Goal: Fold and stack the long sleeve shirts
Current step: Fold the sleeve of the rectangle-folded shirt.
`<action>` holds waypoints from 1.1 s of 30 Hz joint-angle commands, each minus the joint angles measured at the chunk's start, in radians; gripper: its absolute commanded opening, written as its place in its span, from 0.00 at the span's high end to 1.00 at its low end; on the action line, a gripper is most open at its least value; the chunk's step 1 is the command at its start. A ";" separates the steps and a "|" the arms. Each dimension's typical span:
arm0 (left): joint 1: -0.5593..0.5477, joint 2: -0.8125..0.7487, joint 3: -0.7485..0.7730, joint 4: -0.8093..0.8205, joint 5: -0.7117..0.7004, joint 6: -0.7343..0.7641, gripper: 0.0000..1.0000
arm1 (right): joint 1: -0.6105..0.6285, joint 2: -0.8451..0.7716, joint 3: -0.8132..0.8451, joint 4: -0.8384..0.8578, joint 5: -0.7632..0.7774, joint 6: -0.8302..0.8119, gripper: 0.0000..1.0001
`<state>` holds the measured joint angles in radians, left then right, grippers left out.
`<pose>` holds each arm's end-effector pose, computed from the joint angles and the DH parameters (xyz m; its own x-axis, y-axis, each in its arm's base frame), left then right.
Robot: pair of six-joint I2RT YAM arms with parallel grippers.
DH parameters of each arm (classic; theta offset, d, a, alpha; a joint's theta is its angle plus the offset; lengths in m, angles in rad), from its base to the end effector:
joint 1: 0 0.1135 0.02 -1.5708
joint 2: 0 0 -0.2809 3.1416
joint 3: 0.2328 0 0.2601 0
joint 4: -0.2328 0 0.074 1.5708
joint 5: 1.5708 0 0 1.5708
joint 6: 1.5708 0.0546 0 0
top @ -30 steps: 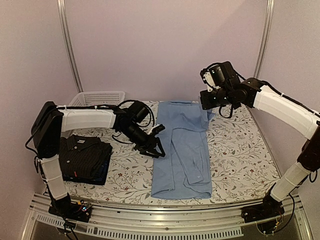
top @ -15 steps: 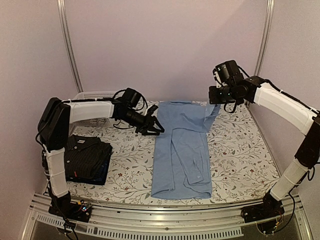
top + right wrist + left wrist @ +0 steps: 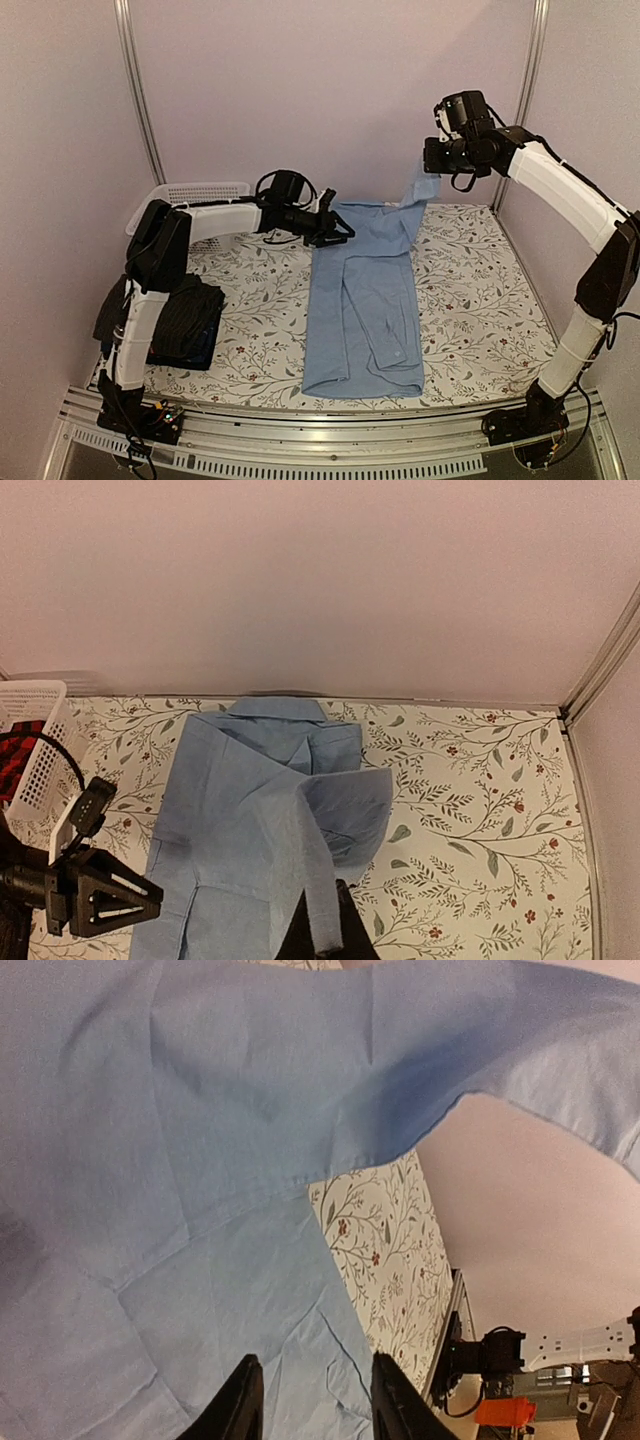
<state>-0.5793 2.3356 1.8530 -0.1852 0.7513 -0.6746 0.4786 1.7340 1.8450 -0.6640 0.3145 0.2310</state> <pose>0.4448 -0.3355 0.1813 -0.9347 0.0660 -0.3492 0.3390 0.4602 -0.8205 0.3785 0.1774 0.4122 -0.5006 -0.0144 -0.8656 -0.0921 0.9951 0.0367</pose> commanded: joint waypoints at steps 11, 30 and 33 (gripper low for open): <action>-0.019 0.484 0.540 0.383 -0.167 -0.260 0.70 | 0.071 -0.105 -0.128 -0.042 -0.202 0.123 1.00; -0.084 0.597 0.657 0.490 -0.401 -0.249 0.77 | 0.251 -0.101 0.020 -0.082 -0.259 0.177 1.00; -0.088 0.607 0.661 0.514 -0.409 -0.269 0.81 | 0.252 -0.108 0.038 -0.070 -0.273 0.176 1.00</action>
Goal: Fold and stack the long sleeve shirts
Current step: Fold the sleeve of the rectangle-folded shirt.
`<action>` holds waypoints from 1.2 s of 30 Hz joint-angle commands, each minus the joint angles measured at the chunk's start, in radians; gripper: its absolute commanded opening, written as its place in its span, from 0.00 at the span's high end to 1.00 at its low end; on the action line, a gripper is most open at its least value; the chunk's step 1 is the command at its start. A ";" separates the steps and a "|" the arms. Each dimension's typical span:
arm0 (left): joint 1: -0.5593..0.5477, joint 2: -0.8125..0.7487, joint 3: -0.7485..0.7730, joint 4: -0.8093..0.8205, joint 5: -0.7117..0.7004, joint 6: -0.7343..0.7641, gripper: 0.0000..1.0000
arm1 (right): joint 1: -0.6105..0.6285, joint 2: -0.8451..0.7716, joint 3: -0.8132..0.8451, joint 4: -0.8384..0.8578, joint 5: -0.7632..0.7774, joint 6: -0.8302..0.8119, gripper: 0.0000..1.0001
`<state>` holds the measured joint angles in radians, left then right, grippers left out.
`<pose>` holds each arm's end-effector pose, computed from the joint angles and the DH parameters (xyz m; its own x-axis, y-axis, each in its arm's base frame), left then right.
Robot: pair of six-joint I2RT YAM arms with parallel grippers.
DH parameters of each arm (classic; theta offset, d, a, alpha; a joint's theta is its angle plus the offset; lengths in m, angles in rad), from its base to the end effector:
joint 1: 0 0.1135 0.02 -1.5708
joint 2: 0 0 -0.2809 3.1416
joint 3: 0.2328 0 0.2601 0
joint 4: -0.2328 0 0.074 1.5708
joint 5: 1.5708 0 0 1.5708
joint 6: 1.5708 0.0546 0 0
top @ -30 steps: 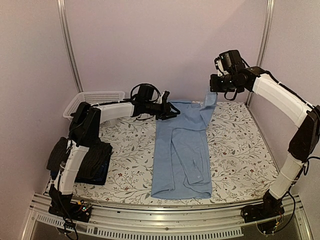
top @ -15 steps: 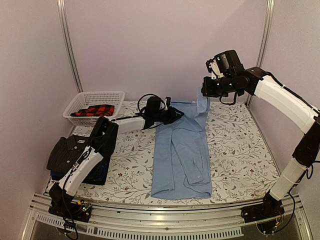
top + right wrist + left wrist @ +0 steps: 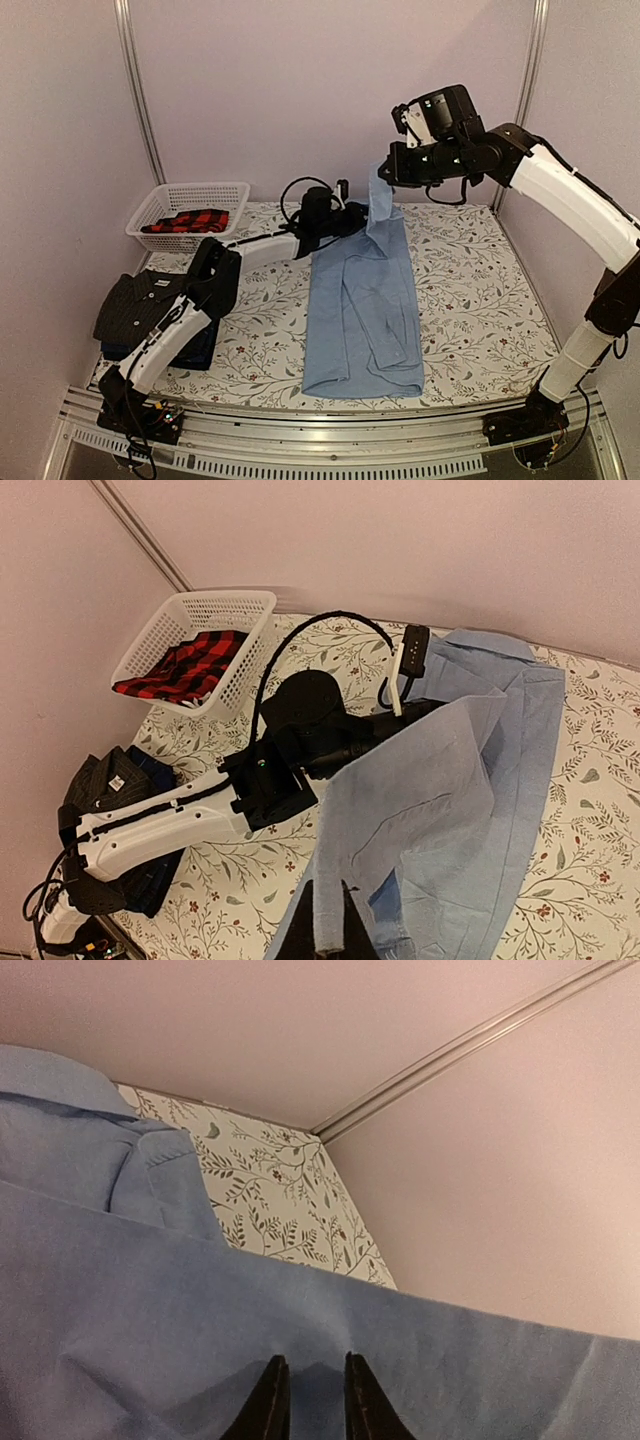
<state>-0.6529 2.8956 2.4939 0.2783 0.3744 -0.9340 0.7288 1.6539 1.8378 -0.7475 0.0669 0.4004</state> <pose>0.5222 -0.4245 0.1228 -0.7445 -0.3727 -0.5539 0.4290 0.3686 -0.8247 0.2932 0.2569 0.4301 -0.6096 -0.0228 -0.7924 -0.4178 0.8588 0.2966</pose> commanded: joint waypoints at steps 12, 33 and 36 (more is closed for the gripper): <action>-0.017 0.069 0.041 0.056 -0.112 -0.098 0.80 | 0.002 0.008 0.173 0.025 0.005 -0.021 1.00; 0.043 -0.122 -0.149 0.033 -0.022 -0.080 0.80 | -0.273 0.151 0.204 0.062 0.117 -0.141 1.00; 0.060 -0.176 -0.216 0.027 -0.002 -0.055 0.80 | -0.273 0.143 0.198 0.055 0.099 -0.153 1.00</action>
<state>-0.6373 2.8460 2.3405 0.3115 0.3302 -1.0363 0.4351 1.8061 2.0090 -0.7185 0.1654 0.2848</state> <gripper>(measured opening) 0.199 0.005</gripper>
